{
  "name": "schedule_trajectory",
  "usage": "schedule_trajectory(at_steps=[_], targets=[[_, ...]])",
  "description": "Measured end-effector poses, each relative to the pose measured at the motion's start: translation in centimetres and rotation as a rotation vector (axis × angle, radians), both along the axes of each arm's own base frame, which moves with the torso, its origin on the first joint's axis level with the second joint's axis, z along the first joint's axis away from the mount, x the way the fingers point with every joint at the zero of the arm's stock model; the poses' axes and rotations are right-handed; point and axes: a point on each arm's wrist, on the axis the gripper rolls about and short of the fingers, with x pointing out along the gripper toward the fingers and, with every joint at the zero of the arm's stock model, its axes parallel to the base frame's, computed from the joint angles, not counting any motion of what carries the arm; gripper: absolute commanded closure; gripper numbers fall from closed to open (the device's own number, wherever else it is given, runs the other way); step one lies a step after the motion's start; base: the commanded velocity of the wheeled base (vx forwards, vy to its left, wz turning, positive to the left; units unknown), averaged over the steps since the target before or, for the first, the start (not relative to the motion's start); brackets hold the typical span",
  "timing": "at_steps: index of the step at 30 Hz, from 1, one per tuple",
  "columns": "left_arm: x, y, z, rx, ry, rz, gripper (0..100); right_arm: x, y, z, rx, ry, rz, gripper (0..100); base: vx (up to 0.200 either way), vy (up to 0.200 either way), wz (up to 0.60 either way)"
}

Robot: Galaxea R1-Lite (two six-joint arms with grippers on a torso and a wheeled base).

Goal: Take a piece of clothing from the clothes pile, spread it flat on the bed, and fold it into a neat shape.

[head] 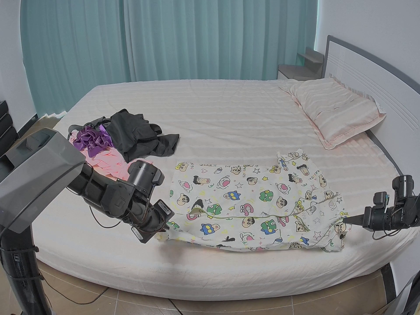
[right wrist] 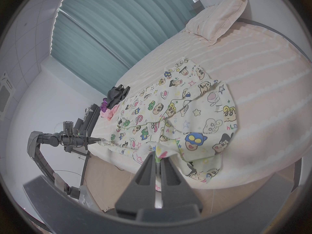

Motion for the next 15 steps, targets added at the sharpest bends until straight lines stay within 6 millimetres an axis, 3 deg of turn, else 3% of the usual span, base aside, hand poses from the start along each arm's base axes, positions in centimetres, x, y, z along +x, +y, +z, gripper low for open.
schedule_trajectory(at_steps=[10,13,15], targets=[[2.9,0.3,-0.1,-0.024,-0.056,0.048,100,3.2,-1.0,-0.2,0.006,-0.031,-0.041,100,0.0,0.0,0.0],[5.0,-0.1,-0.5,0.006,-0.104,0.079,100,5.7,-1.5,-0.7,-0.002,-0.053,-0.114,100,0.0,0.0,0.0],[5.4,-0.2,-0.6,0.016,-0.115,0.087,100,6.0,-1.4,-0.9,-0.006,-0.056,-0.117,100,0.0,0.0,0.0]])
